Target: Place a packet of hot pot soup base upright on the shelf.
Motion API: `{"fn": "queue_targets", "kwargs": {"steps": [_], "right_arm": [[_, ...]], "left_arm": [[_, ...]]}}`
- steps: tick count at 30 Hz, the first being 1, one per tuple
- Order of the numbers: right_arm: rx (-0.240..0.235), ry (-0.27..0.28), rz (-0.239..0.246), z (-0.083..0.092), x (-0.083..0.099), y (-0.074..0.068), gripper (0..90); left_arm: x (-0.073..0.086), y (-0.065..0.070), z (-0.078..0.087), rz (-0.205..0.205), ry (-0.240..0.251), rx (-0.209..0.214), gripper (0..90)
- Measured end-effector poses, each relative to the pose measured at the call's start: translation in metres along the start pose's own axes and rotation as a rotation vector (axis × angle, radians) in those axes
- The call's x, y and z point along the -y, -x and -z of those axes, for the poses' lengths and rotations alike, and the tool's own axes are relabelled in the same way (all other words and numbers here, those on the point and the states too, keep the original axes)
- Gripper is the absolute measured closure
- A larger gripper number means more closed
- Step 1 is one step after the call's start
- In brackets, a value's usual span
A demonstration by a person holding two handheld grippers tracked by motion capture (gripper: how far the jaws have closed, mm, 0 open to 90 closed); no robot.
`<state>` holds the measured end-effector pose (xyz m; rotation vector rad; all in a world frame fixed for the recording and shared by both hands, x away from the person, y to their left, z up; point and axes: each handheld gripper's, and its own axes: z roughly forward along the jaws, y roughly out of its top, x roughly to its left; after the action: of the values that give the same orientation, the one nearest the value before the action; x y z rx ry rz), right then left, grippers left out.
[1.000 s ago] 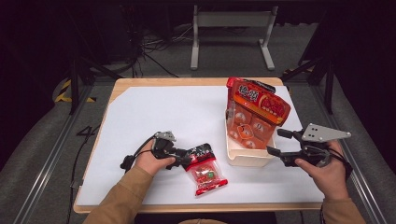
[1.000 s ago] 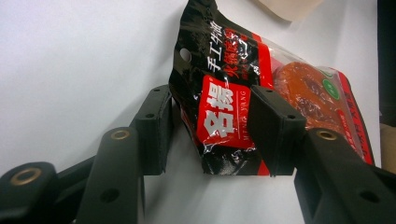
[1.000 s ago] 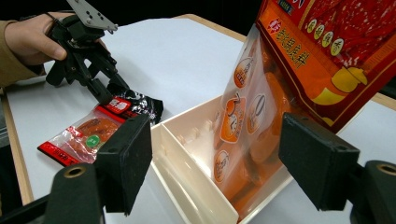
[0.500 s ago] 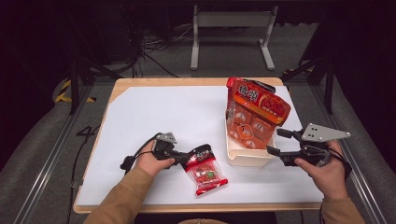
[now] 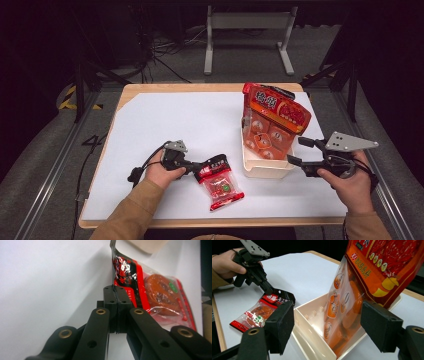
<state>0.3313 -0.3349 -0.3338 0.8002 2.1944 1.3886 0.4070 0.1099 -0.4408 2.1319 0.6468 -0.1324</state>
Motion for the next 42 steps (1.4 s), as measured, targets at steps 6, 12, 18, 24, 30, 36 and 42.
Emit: {"fn": "queue_targets", "kwargs": {"steps": [6, 12, 18, 24, 30, 36, 42], "right_arm": [[0.000, 0.011, -0.019, 0.003, 0.000, 0.003, 31.5], [0.004, 0.013, -0.017, 0.006, -0.001, 0.004, 35.9], [-0.001, 0.026, -0.024, 0.011, -0.002, 0.005, 37.2], [0.006, 0.034, -0.035, 0.013, -0.002, 0.006, 37.2], [0.007, 0.033, -0.040, 0.014, -0.001, 0.007, 37.1], [0.003, 0.032, -0.049, 0.014, 0.000, 0.008, 37.1], [0.012, 0.029, -0.059, 0.014, 0.003, 0.012, 36.8]], "left_arm": [[-0.007, 0.008, 0.009, -0.015, 0.028, 0.012, 90.0], [-0.014, 0.015, 0.021, -0.019, 0.090, 0.027, 90.0], [-0.023, 0.024, 0.040, -0.057, 0.161, 0.016, 90.0], [-0.031, 0.034, 0.052, -0.111, 0.181, -0.011, 90.0], [-0.039, 0.047, 0.062, -0.180, 0.207, -0.035, 90.0], [-0.045, 0.054, 0.074, -0.228, 0.220, -0.072, 90.0], [-0.047, 0.055, 0.084, -0.245, 0.240, -0.072, 90.0]]}}
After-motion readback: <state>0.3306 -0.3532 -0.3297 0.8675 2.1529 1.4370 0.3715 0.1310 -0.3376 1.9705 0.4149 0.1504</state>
